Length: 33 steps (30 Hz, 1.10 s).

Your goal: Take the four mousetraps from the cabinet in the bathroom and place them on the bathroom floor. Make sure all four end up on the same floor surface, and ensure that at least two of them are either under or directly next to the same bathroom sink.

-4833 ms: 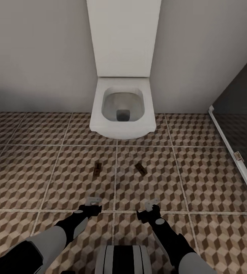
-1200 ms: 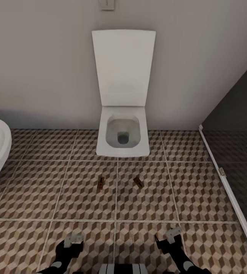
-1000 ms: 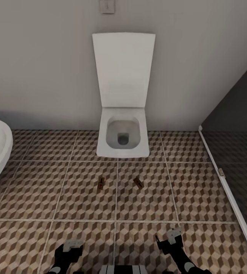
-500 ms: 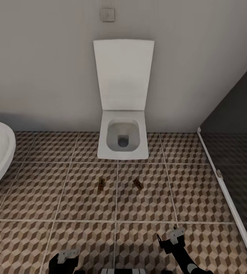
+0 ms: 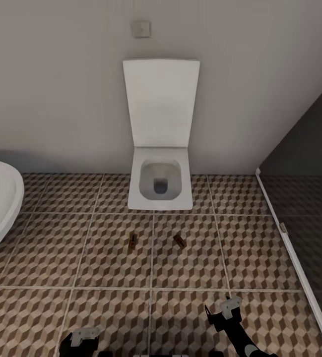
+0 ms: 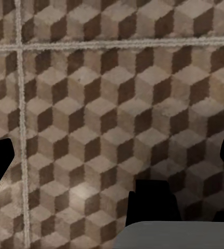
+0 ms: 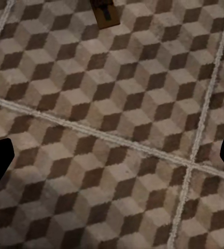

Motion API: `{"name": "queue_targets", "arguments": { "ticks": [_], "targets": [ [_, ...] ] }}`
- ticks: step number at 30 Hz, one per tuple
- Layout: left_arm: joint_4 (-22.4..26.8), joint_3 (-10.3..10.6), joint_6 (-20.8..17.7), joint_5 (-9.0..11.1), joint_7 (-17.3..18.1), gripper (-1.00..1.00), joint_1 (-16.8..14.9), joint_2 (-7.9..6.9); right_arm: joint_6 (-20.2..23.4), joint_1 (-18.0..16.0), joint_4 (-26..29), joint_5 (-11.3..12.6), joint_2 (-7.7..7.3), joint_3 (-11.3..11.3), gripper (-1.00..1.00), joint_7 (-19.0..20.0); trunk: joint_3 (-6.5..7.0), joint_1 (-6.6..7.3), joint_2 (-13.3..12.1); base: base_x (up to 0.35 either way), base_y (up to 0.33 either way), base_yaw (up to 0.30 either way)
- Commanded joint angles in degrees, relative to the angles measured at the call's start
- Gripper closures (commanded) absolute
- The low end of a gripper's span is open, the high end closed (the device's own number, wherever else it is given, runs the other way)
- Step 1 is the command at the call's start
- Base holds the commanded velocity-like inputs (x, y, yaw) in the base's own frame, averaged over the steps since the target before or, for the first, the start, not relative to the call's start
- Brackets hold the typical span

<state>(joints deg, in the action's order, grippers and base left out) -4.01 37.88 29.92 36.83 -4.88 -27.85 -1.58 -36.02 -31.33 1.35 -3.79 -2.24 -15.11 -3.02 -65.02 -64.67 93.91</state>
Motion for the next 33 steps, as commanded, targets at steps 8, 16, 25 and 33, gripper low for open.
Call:
{"name": "queue_targets", "arguments": {
  "ticks": [8,16,25,33],
  "targets": [
    [-0.12,0.35,0.29,-0.25,-0.40,-1.00,0.12,-0.58,-0.22,0.04,-0.03,0.17,-0.04,-0.10,-1.00,-0.32,1.42,1.77,-3.21,0.000,0.000,0.000],
    [-0.12,0.35,0.31,-0.23,-0.46,-1.00,0.28,-0.69,-0.27,0.10,-0.03,0.34,0.22,-0.14,-1.00,-0.32,2.85,3.52,-6.42,0.000,0.000,0.000],
    [0.06,0.33,0.37,-0.15,-0.48,-1.00,0.33,-0.65,-0.27,0.17,-0.03,0.36,0.55,-0.15,-1.00,-0.32,4.47,5.50,-10.03,0.000,0.000,0.000],
    [1.34,0.16,0.35,-0.19,-0.55,-1.00,0.34,0.11,-0.28,0.21,-0.03,0.43,0.50,-0.11,-1.00,-0.32,5.90,7.26,-13.24,0.000,0.000,0.000]
  ]
}}
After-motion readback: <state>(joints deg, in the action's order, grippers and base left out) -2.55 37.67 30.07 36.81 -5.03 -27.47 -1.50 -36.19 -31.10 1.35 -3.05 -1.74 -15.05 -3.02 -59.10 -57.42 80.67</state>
